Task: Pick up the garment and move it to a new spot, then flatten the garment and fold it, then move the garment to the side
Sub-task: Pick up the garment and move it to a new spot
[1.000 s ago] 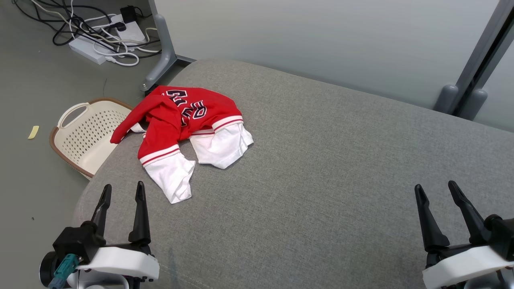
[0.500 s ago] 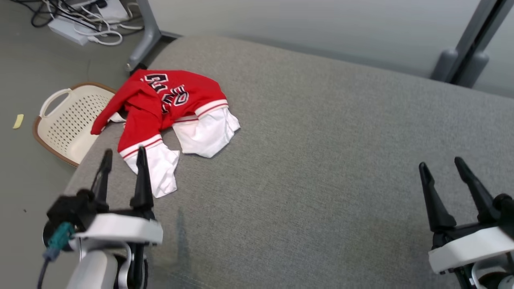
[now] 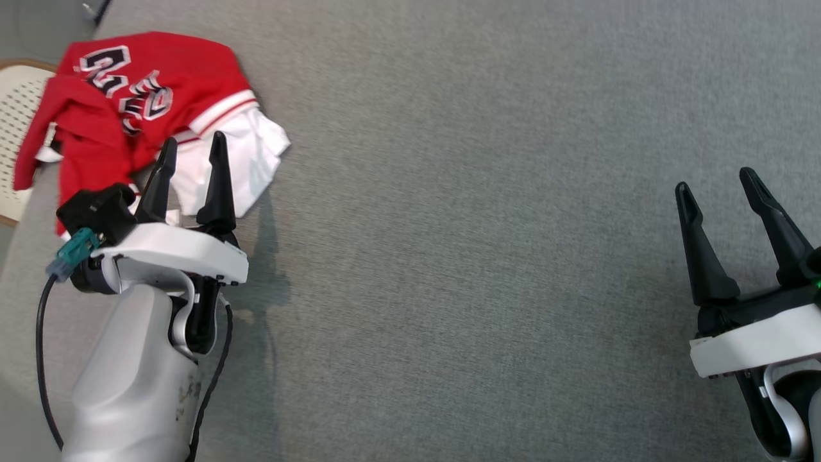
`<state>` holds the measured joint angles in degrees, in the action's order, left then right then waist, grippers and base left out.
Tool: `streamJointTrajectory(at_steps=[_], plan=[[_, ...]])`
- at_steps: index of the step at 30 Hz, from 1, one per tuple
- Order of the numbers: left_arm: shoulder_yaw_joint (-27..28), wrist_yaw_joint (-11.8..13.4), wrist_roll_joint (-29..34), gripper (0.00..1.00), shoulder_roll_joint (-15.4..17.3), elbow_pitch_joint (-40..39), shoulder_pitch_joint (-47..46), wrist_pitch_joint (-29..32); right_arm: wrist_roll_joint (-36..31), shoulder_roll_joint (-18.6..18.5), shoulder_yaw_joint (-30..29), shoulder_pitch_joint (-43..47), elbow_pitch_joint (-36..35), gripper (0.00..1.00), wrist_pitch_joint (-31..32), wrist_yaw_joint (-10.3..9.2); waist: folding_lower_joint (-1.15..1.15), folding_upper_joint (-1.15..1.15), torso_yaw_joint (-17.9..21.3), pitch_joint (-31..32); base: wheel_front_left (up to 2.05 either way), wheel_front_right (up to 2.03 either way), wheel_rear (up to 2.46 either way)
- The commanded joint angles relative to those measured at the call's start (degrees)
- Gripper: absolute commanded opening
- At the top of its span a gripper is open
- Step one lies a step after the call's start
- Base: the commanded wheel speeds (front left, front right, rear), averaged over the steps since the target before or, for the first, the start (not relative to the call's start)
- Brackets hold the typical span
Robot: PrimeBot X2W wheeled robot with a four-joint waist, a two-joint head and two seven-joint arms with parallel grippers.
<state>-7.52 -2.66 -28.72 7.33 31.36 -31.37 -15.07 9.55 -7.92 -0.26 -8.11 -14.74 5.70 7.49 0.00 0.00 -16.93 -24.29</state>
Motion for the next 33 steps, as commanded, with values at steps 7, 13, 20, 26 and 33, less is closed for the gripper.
streamJointTrajectory(at_steps=[7, 13, 20, 26, 33], plan=[[-1.06, -2.92, -1.8, 1.0, 0.25, 16.06, -8.57, 1.06, -0.11, -0.02, 0.72, -2.84, 1.37, 1.0, -1.68, 0.01, 0.0, 0.0, 4.5, -6.92, 0.0, 0.0, 0.0], [-2.11, -4.08, -3.24, 1.0, -0.64, 24.36, -10.39, 2.32, 0.14, 0.06, 0.7, -3.5, 2.14, 1.0, -2.15, 0.01, 0.0, 0.0, 4.62, -7.31, 0.0, 0.0, 0.0], [-2.66, -4.71, -3.01, 0.0, 0.58, 27.32, -12.04, 0.47, 0.5, 0.24, 0.77, -3.84, 3.66, 1.0, -2.98, 0.01, 0.0, 0.0, 4.2, -5.4, 0.0, 0.0, 0.0], [1.57, -4.22, -1.38, 0.0, 3.1, 19.07, -9.48, -0.09, 1.03, 0.83, 0.72, -2.72, 5.61, 1.0, -4.44, 0.01, 0.0, 0.0, 4.72, -0.84, 0.0, 0.0, 0.0], [6.16, -1.63, 3.52, 0.0, 4.39, 5.77, -0.37, -0.12, 2.0, 1.67, -0.08, 0.02, 7.98, 1.0, -6.41, 0.01, 0.0, 0.0, 6.14, 6.44, 0.0, 0.0, 0.0]])
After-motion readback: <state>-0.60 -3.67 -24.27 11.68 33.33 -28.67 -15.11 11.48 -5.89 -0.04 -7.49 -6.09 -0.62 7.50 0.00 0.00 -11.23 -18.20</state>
